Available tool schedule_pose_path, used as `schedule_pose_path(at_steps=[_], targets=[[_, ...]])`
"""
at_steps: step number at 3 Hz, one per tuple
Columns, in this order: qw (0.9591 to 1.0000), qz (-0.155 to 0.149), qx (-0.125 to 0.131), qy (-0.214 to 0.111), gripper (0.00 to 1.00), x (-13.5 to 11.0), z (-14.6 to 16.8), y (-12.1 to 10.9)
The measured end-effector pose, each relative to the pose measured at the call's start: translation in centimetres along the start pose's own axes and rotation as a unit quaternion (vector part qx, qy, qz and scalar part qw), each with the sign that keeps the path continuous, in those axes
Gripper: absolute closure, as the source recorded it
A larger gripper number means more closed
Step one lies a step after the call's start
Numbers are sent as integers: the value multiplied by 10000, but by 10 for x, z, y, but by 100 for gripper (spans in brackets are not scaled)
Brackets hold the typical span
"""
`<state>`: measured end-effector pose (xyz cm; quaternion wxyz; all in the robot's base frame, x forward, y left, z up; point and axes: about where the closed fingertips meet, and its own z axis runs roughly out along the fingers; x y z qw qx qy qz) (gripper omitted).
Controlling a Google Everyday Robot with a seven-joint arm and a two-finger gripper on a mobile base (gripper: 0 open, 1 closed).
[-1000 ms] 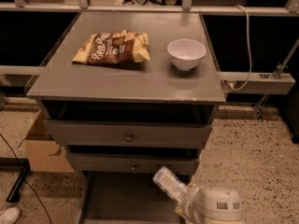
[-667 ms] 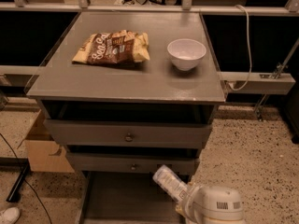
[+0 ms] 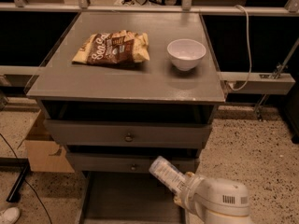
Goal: Pick blue plastic bottle from bottom drawer and place on counter
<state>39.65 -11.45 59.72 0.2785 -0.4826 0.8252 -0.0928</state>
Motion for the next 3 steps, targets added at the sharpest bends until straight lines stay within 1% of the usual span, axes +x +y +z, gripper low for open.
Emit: schedule_pose_path(at_steps=[1, 2, 3], targets=[[9996, -181, 196, -108, 100, -16, -22, -16], [9983, -301, 426, -257, 100, -32, -43, -36], [9982, -300, 459, -244, 100, -32, -45, -38]])
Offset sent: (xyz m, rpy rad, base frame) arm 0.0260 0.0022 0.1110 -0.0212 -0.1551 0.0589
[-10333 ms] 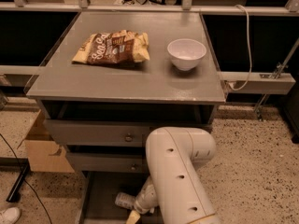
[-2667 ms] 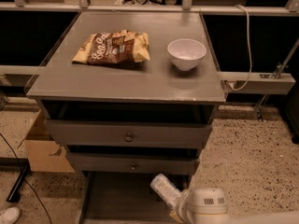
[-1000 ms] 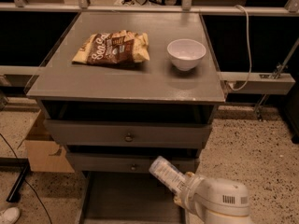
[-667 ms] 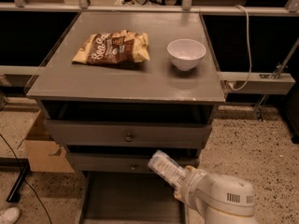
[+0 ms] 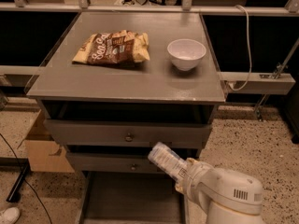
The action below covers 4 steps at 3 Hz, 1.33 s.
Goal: Pick blue plastic bottle from bottom drawer and place on counter
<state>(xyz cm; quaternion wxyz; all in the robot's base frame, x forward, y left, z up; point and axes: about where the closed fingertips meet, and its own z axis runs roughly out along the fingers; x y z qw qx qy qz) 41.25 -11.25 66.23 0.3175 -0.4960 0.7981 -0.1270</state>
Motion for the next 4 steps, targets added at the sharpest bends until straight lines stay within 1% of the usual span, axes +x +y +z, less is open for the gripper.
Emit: schedule_pose_path(at_steps=[1, 2, 3, 4], targets=[[9994, -82, 312, -80, 100, -7, -21, -29], [9987, -108, 487, -109, 100, -11, -34, -48], [9966, -235, 780, -145, 100, -26, -54, -76], [9966, -233, 781, -142, 100, -25, -54, -75]])
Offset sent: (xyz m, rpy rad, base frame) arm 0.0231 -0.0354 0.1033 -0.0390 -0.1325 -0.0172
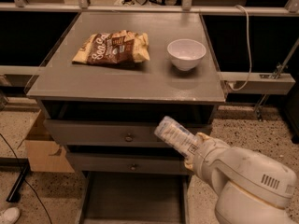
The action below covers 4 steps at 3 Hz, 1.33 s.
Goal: Pick blue plastic bottle from bottom drawer and place on counter
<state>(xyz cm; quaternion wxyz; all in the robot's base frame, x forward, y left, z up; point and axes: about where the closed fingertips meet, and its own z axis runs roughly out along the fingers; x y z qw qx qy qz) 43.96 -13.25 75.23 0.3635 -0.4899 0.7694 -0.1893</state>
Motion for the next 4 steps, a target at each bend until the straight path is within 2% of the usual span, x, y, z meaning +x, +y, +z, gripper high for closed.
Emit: schedule_pose_path(at_steps=[2, 3, 4], targets=[[9994, -143, 311, -56, 100, -4, -18, -36], [9981, -334, 465, -208, 100, -28, -8, -83], [9981, -332, 468, -208, 100, -28, -9, -83]])
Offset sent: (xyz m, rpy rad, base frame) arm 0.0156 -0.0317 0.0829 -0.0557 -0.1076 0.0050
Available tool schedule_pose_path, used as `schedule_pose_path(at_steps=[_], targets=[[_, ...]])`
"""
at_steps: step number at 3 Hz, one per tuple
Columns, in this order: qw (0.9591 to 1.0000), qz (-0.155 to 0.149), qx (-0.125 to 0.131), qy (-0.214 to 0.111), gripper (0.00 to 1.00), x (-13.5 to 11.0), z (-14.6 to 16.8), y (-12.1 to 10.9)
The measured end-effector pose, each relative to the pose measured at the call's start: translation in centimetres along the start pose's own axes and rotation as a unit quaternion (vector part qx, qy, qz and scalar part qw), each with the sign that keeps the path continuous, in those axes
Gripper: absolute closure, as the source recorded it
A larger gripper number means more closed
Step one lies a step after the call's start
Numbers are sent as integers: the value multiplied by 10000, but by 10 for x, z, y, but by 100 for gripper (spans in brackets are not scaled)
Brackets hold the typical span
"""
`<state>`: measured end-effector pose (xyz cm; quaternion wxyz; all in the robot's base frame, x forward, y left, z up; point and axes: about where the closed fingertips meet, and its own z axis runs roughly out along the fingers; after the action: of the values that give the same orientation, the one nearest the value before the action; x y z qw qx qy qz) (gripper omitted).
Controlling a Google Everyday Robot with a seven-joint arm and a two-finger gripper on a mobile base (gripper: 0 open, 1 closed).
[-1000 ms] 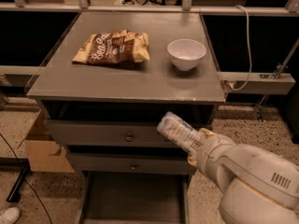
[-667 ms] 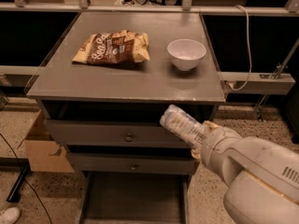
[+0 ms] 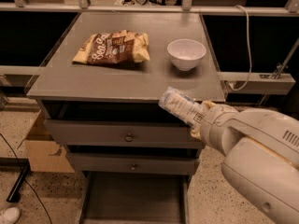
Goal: Pick blue plastic bottle from bottom drawer and place on counter
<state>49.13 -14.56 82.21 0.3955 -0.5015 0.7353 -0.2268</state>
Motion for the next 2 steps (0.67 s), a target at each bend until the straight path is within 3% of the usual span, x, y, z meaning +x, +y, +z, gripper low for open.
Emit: schedule_pose_path(at_steps=[1, 2], targets=[[9999, 49, 117, 27, 100, 7, -10, -13], [9993, -96, 339, -102, 100, -8, -13, -68]])
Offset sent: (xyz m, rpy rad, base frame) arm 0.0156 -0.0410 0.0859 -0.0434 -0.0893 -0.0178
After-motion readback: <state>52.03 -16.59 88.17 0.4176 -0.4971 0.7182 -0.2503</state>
